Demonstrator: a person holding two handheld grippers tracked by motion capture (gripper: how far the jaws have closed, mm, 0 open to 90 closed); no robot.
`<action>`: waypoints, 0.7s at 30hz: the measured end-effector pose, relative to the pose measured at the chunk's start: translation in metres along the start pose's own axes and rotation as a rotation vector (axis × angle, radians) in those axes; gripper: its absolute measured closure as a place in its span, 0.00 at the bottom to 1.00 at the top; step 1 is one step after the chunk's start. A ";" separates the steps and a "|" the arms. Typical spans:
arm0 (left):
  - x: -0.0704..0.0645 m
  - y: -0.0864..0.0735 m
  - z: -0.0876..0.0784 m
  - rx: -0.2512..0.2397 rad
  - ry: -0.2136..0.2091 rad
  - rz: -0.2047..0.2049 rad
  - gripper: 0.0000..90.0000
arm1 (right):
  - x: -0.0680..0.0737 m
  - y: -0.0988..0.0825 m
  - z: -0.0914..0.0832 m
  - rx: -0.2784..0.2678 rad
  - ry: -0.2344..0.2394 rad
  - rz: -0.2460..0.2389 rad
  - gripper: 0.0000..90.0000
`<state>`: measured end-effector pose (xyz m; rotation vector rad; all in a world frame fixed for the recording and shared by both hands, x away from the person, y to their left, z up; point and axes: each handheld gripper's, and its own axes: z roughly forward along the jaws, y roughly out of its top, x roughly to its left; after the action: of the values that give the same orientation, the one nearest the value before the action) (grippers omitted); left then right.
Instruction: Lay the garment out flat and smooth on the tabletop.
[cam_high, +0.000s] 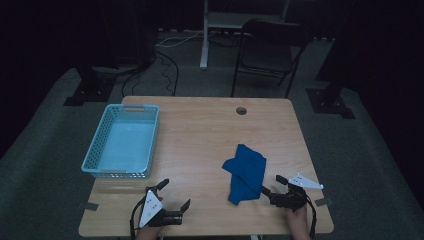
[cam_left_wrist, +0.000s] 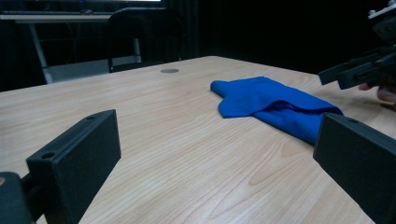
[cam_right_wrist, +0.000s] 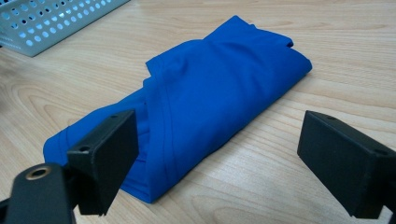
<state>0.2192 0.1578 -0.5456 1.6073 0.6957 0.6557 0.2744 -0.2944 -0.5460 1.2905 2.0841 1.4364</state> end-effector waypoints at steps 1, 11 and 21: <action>0.000 0.000 0.000 0.000 0.000 0.000 0.01 | 0.000 0.000 0.000 0.000 0.000 0.000 0.13; 0.001 0.000 -0.001 -0.010 -0.007 -0.012 0.01 | 0.001 0.001 0.002 0.022 0.014 -0.014 0.13; 0.001 0.000 0.000 -0.004 -0.010 -0.007 0.01 | -0.005 0.003 0.007 0.108 0.094 0.016 0.13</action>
<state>0.2193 0.1585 -0.5458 1.6029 0.6919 0.6435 0.2830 -0.2946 -0.5478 1.3064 2.2455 1.4345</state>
